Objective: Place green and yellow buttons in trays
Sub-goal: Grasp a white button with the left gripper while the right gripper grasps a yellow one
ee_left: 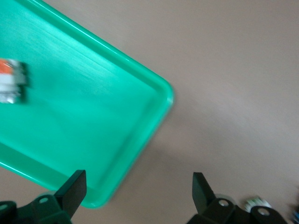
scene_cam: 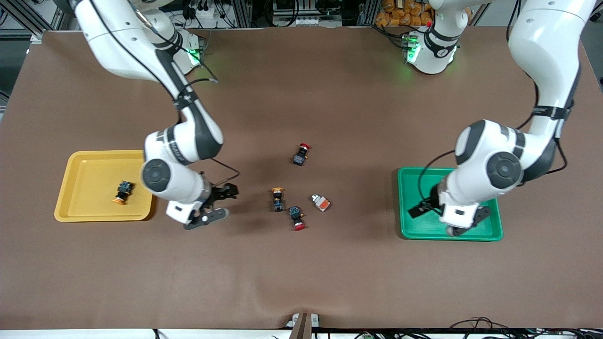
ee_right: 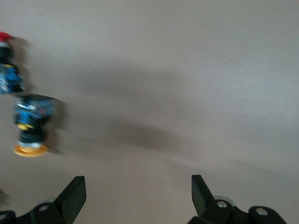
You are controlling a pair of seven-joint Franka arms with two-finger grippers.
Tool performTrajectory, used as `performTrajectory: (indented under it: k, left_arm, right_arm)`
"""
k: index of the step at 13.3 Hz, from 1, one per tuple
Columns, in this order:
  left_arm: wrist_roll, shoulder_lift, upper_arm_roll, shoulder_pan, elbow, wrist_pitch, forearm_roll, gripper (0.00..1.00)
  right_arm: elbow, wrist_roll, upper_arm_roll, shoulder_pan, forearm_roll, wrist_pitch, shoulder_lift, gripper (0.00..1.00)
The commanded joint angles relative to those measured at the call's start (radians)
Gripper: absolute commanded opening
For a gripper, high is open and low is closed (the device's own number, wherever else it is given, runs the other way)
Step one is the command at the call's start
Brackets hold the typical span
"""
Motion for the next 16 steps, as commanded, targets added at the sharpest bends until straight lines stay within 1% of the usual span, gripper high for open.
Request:
performTrajectory:
  k: [1, 2, 4, 6, 8, 10, 12, 14, 16]
  left_arm:
    - [-0.065, 0.012, -0.03, -0.015, 0.058, -0.02, -0.04, 1.0]
    - [-0.125, 0.038, -0.028, -0.059, 0.094, -0.02, -0.043, 1.0]
    - [-0.202, 0.087, -0.018, -0.124, 0.16, -0.02, -0.036, 1.0]
    - [-0.218, 0.104, 0.008, -0.154, 0.181, -0.02, -0.037, 1.0]
    - [-0.23, 0.126, 0.038, -0.187, 0.215, -0.02, -0.039, 1.0]
    - [-0.285, 0.147, 0.091, -0.259, 0.249, -0.02, -0.04, 1.0]
    - [-0.337, 0.172, 0.172, -0.354, 0.292, -0.02, -0.044, 1.0]
    - [-0.386, 0.205, 0.217, -0.424, 0.306, -0.006, -0.044, 1.0]
    - [-0.467, 0.242, 0.261, -0.499, 0.326, 0.011, -0.042, 1.0]
  right_arm:
    - [0.128, 0.143, -0.014, 0.089, -0.006, -0.007, 0.078, 1.0]
    - [0.152, 0.175, -0.017, 0.117, -0.009, -0.006, 0.097, 1.0]
    - [0.164, 0.195, -0.017, 0.147, -0.044, 0.045, 0.112, 1.0]
    - [0.163, 0.195, -0.017, 0.161, -0.069, 0.089, 0.135, 1.0]
    - [0.163, 0.197, -0.017, 0.186, -0.069, 0.135, 0.16, 1.0]
    - [0.164, 0.197, -0.017, 0.194, -0.069, 0.175, 0.189, 1.0]
    - [0.166, 0.197, -0.017, 0.206, -0.067, 0.213, 0.215, 1.0]
    - [0.166, 0.217, -0.017, 0.218, -0.067, 0.221, 0.229, 1.0]
    - [0.166, 0.25, -0.017, 0.236, -0.072, 0.264, 0.25, 1.0]
